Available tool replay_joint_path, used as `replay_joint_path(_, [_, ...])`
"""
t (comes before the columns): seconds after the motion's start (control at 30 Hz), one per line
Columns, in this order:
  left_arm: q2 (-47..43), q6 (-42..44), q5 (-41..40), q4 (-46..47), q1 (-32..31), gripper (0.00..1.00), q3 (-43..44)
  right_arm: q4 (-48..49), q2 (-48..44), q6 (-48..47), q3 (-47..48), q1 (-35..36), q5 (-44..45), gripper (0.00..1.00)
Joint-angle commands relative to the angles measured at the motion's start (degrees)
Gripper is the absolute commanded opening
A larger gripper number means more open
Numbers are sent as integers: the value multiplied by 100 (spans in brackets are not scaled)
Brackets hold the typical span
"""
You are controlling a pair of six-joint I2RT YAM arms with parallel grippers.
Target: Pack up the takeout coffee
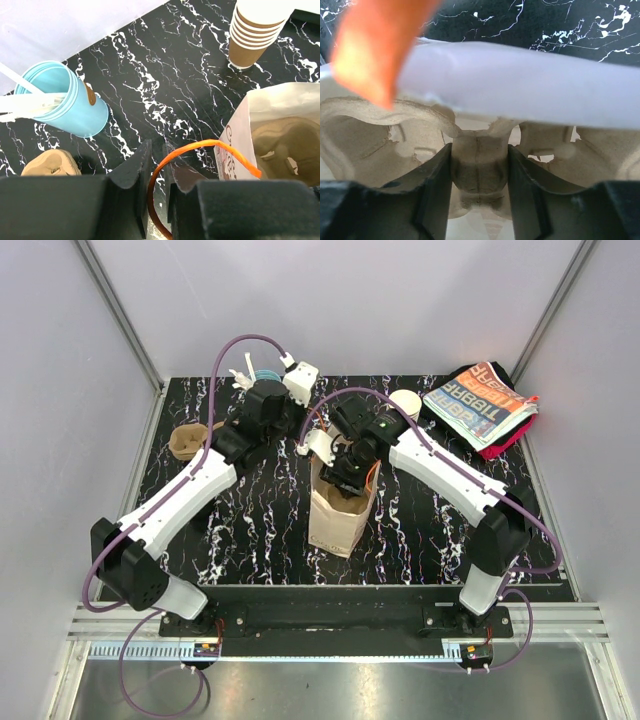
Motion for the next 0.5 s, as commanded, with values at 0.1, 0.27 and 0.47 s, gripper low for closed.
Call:
replay_joint_path(0.1, [-205,-65,65,431,-11,18,41,-153,-119,-65,398,-5,126,66])
replay_joint_path(0.27, [-196,-73,83,413,-10,18,50,-267,-137,-74,521,-13,4,85])
replay_joint_path(0.47, [-196,-56,92,413,-11,18,50,-399,-172,-48,731,-5,-111,97])
